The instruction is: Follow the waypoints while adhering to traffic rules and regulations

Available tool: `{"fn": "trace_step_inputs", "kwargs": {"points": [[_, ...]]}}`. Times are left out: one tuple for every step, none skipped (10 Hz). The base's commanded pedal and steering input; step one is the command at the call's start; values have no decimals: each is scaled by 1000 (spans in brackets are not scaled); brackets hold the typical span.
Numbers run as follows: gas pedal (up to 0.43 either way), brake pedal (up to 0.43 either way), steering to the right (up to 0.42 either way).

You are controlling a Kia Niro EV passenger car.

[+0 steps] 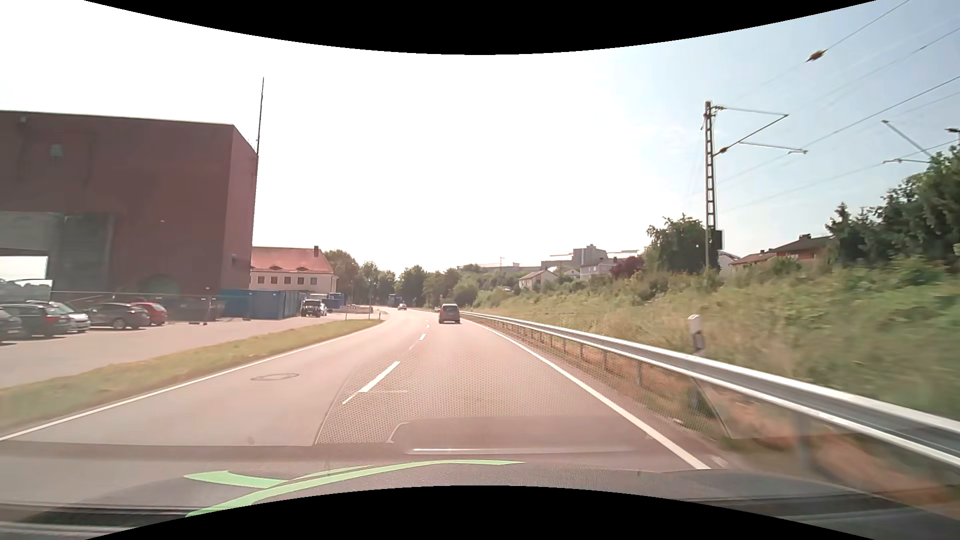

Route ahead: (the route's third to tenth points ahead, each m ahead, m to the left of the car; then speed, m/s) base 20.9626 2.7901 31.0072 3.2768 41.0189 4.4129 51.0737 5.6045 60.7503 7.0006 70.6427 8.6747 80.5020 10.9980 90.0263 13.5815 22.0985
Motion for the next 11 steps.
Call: {"fn": "trace_step_inputs", "kwargs": {"points": [[0, 0, -12], [0, 0, -13], [0, 0, -14], [0, 0, -15], [0, 0, -16], [0, 0, -17], [0, 0, -17], [0, 0, -17], [0, 0, -18], [0, 0, -18], [0, 0, -18]]}}
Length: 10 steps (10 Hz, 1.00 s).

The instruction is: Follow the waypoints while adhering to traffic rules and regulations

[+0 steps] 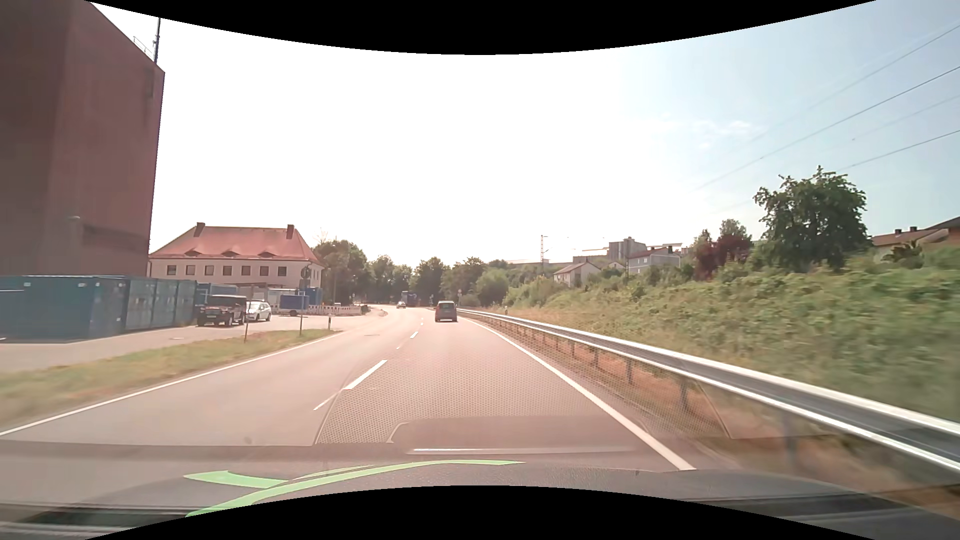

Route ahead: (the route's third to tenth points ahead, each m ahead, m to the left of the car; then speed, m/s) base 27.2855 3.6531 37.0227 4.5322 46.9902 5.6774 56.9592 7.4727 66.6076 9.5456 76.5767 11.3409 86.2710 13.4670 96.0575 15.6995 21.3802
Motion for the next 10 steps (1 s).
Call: {"fn": "trace_step_inputs", "kwargs": {"points": [[0, 0, -18], [0, 0, -18], [0, 0, -17], [0, 0, -17], [0, 0, -17], [0, 0, -17], [0, 0, -17], [0, 0, -17], [0, 0, -17], [0, 0, -17]]}}
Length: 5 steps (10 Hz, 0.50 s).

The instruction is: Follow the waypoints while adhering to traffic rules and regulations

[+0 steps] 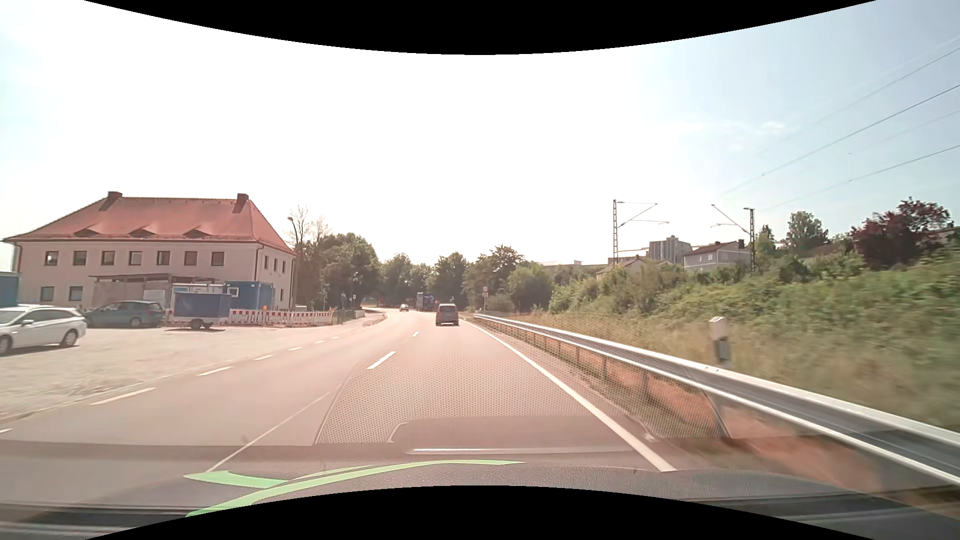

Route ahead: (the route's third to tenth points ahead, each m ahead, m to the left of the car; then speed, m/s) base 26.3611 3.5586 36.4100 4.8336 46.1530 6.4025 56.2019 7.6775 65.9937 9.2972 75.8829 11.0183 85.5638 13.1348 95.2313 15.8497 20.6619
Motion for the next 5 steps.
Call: {"fn": "trace_step_inputs", "kwargs": {"points": [[0, 0, -17], [0, 0, -17], [0, 0, -17], [0, 0, -18], [0, 0, -18]]}}
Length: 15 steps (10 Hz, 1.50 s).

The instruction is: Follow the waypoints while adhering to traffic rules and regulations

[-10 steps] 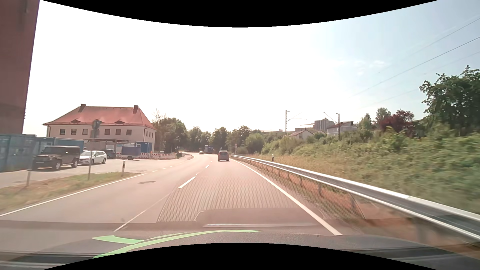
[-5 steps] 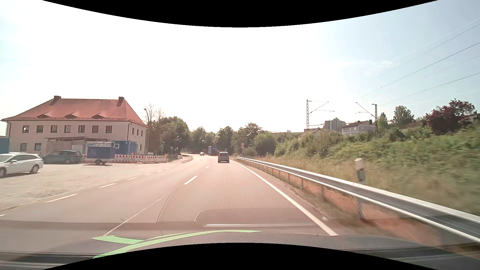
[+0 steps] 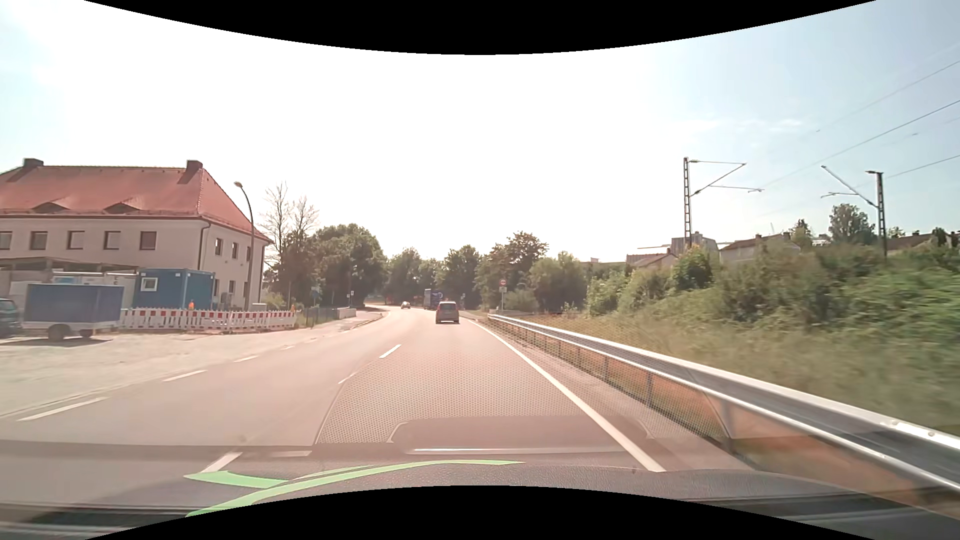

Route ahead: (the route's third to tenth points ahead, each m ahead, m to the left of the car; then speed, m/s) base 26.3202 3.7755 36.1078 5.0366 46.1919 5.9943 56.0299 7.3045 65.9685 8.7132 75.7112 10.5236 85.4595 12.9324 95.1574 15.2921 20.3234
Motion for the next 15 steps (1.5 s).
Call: {"fn": "trace_step_inputs", "kwargs": {"points": [[0, 0, -18], [0, 0, -18], [0, 0, -18], [0, 0, -18], [0, 0, -18], [0, 0, -19], [0, 0, -19], [0, 0, -19], [0, 0, -19], [0, 0, -19], [0, 0, -19], [0, 0, -19], [0, 0, -19], [0, 91, -19], [0, 152, -19]]}}
